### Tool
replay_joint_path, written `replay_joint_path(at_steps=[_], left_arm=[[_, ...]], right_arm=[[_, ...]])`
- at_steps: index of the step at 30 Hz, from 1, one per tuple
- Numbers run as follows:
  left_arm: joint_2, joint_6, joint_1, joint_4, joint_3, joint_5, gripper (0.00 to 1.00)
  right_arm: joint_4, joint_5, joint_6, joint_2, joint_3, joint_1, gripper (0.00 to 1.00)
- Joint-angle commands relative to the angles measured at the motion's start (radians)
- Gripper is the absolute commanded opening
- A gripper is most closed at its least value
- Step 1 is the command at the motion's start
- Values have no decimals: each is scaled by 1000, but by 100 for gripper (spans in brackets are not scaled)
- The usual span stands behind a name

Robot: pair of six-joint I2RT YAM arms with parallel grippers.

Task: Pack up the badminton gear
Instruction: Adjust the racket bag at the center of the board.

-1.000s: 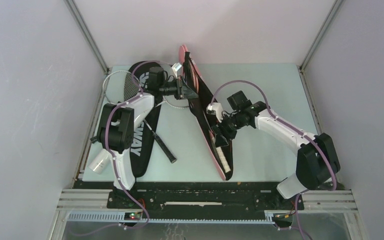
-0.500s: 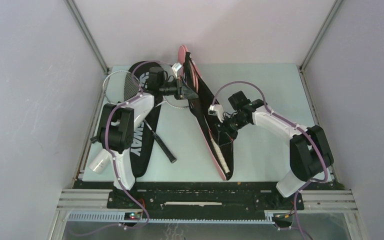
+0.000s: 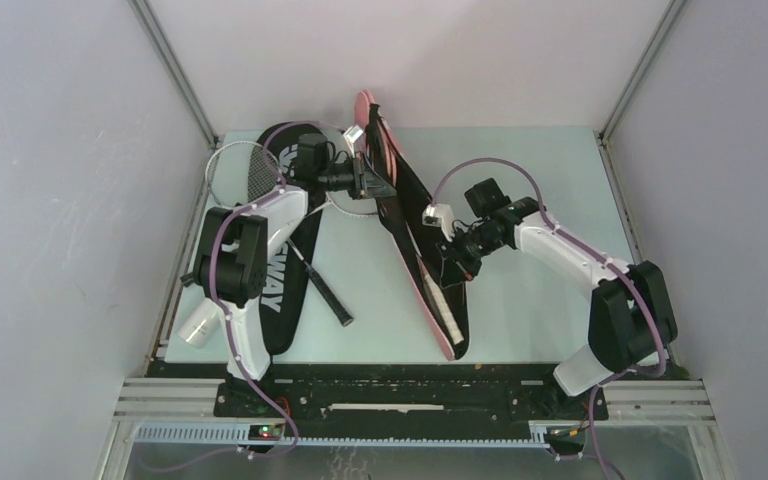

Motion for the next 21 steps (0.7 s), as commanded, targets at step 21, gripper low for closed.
replay_joint_path(at_steps=[21], left_arm=[[-75, 58, 72, -19, 33, -55, 0]], right_arm=[[-370, -87, -224, -252, 13, -22, 0]])
